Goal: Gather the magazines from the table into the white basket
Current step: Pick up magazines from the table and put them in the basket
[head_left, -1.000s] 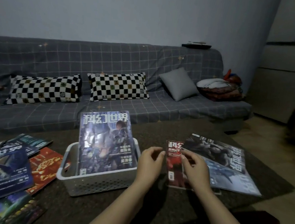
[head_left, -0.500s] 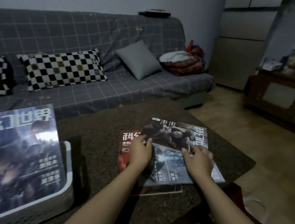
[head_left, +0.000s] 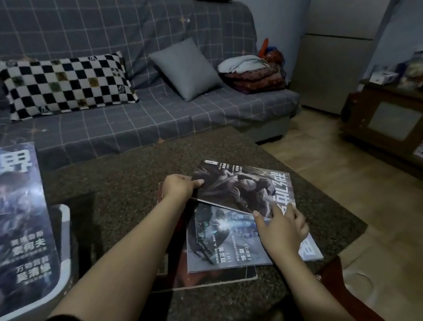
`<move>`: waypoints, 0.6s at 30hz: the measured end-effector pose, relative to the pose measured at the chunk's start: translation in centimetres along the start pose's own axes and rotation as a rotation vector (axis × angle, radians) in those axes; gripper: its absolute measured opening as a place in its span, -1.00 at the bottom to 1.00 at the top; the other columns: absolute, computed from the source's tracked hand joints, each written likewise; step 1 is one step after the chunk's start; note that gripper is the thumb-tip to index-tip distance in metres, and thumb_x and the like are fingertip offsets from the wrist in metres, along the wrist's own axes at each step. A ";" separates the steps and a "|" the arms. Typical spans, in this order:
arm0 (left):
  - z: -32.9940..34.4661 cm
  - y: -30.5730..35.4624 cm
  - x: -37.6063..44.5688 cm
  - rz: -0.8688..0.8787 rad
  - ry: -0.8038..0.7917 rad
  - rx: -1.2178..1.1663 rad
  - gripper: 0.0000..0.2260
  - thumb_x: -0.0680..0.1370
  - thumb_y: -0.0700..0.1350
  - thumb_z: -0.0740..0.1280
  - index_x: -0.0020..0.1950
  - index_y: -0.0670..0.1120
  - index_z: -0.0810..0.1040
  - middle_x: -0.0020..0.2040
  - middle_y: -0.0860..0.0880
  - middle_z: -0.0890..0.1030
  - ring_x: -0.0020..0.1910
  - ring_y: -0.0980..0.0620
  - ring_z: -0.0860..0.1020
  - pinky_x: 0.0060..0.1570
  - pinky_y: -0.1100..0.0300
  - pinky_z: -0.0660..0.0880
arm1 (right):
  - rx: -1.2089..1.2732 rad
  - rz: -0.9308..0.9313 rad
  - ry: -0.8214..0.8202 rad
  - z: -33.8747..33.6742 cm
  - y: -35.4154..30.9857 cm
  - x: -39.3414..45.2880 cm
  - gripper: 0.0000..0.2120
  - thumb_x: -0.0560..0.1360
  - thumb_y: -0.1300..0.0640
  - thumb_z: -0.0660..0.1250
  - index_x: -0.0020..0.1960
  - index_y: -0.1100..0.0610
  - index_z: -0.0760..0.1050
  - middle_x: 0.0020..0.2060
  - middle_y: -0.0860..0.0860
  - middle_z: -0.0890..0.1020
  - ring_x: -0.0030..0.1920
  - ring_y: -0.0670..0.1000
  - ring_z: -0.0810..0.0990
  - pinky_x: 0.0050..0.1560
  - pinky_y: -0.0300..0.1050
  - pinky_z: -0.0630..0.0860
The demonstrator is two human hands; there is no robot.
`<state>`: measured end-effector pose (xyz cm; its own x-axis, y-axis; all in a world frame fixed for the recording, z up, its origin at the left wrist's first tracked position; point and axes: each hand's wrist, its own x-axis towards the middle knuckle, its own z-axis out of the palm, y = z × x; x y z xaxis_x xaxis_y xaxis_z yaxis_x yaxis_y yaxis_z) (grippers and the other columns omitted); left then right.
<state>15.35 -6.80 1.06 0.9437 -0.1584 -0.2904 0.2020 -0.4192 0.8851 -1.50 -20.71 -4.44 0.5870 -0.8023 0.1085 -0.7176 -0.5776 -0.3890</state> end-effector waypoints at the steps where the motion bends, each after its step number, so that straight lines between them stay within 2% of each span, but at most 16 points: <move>1: -0.3 -0.1 -0.3 -0.030 -0.038 -0.024 -0.88 0.33 -0.07 0.55 -0.28 -0.04 0.64 -0.11 -0.08 0.70 -0.20 -0.04 0.64 -0.04 0.14 0.57 | -0.010 -0.003 -0.016 -0.2 0.0 -0.3 -0.44 0.50 -0.29 0.11 0.41 -0.04 0.29 0.47 0.12 0.20 0.45 0.15 0.07 0.40 0.12 0.01; 2: -0.5 -0.2 -0.8 -0.050 -0.079 -0.076 -0.89 0.34 -0.11 0.54 -0.19 -0.08 0.68 -0.11 -0.12 0.70 -0.12 -0.09 0.66 0.05 0.03 0.58 | -0.016 -0.006 -0.027 -0.4 -0.1 -0.6 -0.43 0.50 -0.29 0.10 0.42 -0.04 0.28 0.47 0.11 0.21 0.45 0.14 0.07 0.40 0.11 0.00; 4: -0.9 -0.9 -2.2 -0.084 -0.125 -0.180 -0.81 0.37 -0.18 0.51 -0.05 -0.15 0.66 -0.08 -0.18 0.70 -0.08 -0.16 0.66 0.07 -0.06 0.58 | 0.011 0.011 -0.008 -1.1 -0.4 -1.7 -0.45 0.50 -0.27 0.13 0.40 -0.02 0.32 0.44 0.09 0.28 0.44 0.14 0.11 0.38 0.10 0.06; 7: -1.4 -2.4 -5.3 -0.131 -0.125 -0.281 -0.77 0.39 -0.22 0.49 0.02 -0.17 0.60 -0.05 -0.19 0.68 -0.08 -0.18 0.65 0.04 -0.09 0.58 | 0.269 0.076 0.100 -1.9 -1.2 -4.1 -0.56 0.47 -0.19 0.26 0.20 0.08 0.49 0.23 0.12 0.46 0.27 0.15 0.33 0.28 0.08 0.27; 9: -1.8 -3.4 -7.4 -0.145 -0.128 -0.360 -0.79 0.39 -0.27 0.48 0.01 -0.19 0.60 -0.05 -0.19 0.67 -0.08 -0.17 0.65 0.01 -0.06 0.59 | 0.554 0.162 0.059 -2.4 -2.2 -5.8 -0.64 0.45 -0.14 0.32 0.07 0.12 0.46 0.10 0.14 0.54 0.06 0.10 0.48 0.08 0.01 0.44; 11: -2.3 -4.2 -9.4 -0.135 -0.127 -0.428 -0.79 0.39 -0.31 0.47 0.00 -0.20 0.60 -0.03 -0.21 0.67 -0.07 -0.18 0.64 0.03 -0.08 0.59 | 0.719 0.254 0.003 -2.9 -3.2 -7.2 -0.60 0.44 -0.09 0.36 0.10 0.14 0.36 0.07 0.16 0.57 -0.08 0.06 0.52 -0.16 -0.10 0.43; 13: -2.8 -4.8 -11.6 -0.147 -0.142 -0.516 -0.79 0.40 -0.34 0.45 0.01 -0.21 0.60 -0.04 -0.22 0.66 -0.09 -0.19 0.64 0.03 -0.11 0.58 | 0.934 0.381 0.008 -3.4 -3.9 -8.3 -0.42 0.42 0.03 0.43 0.29 0.18 0.23 0.14 0.20 0.53 0.00 0.11 0.57 -0.10 -0.06 0.52; 15: -3.5 -5.4 -13.6 -0.160 -0.183 -0.567 -0.82 0.41 -0.37 0.43 -0.02 -0.22 0.60 -0.08 -0.23 0.66 -0.16 -0.18 0.63 -0.02 -0.13 0.59 | 1.184 0.506 0.000 -3.4 -4.4 -9.5 -0.26 0.38 0.16 0.47 0.40 0.14 0.10 0.21 0.21 0.48 0.13 0.17 0.56 0.11 0.11 0.54; 17: -4.0 -6.3 -15.4 -0.155 -0.231 -0.596 -0.85 0.42 -0.42 0.39 -0.06 -0.24 0.59 -0.08 -0.25 0.64 -0.20 -0.17 0.62 -0.11 -0.08 0.59 | 1.347 0.563 -0.053 -3.0 -4.9 -10.8 -0.29 0.37 0.23 0.47 0.40 0.16 0.17 0.22 0.18 0.51 0.18 0.16 0.54 0.19 0.19 0.50; 18: -4.4 -6.8 -16.2 -0.150 -0.245 -0.607 -0.83 0.43 -0.43 0.38 -0.02 -0.27 0.58 -0.04 -0.27 0.63 -0.17 -0.19 0.62 -0.16 -0.04 0.60 | 1.411 0.567 -0.091 -2.9 -5.2 -11.6 -0.35 0.38 0.26 0.45 0.39 0.16 0.24 0.21 0.16 0.53 0.17 0.15 0.55 0.20 0.19 0.49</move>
<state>-0.17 2.51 1.36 0.8217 -0.3665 -0.4365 0.5052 0.1135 0.8555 -5.65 -8.88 -1.01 0.4235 -0.8198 -0.3854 0.0533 0.4473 -0.8928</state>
